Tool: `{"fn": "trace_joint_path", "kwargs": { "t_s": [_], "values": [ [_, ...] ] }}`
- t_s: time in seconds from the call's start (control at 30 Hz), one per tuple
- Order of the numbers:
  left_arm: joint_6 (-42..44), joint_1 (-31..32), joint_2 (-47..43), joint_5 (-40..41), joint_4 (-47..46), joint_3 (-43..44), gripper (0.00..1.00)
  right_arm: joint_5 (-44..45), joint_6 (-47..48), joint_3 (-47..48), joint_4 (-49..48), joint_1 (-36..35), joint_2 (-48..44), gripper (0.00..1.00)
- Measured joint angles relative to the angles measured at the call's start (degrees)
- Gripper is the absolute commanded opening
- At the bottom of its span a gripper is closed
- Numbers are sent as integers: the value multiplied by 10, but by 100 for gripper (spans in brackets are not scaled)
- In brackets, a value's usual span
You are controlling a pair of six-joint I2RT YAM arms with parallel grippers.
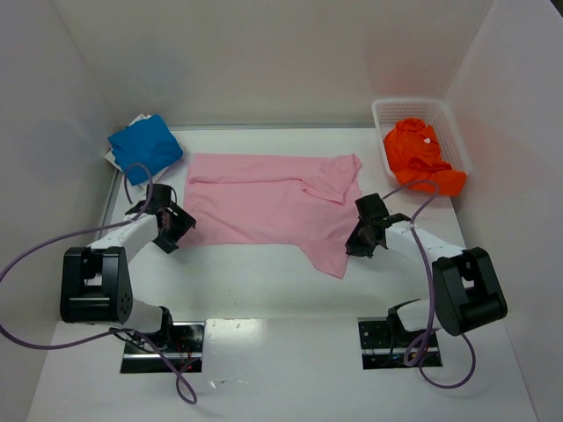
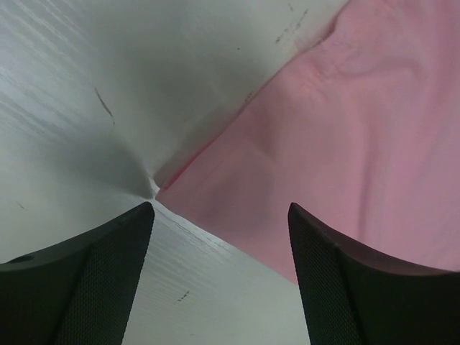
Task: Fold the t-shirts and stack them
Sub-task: Grap the side of the flattened tshirt closest away from the robot with both arms
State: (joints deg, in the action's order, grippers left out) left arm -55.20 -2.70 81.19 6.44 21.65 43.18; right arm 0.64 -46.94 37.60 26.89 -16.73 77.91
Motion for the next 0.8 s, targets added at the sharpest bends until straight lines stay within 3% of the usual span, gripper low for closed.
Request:
{"fn": "trace_joint_path", "kwargs": {
  "t_s": [0.23, 0.53, 0.67, 0.8],
  "values": [
    [-12, -2, 21, 10, -5, -4, 76, 1, -15, 0, 9, 0, -12, 2],
    [-21, -16, 21, 19, -7, -4, 53, 4, -28, 0, 15, 0, -22, 2],
    [-20, -20, 21, 23, -9, -10, 39, 5, -32, 0, 16, 0, -24, 2],
    [-19, -20, 22, 23, -9, -14, 17, 6, -35, 0, 16, 0, -28, 2]
  ]
}}
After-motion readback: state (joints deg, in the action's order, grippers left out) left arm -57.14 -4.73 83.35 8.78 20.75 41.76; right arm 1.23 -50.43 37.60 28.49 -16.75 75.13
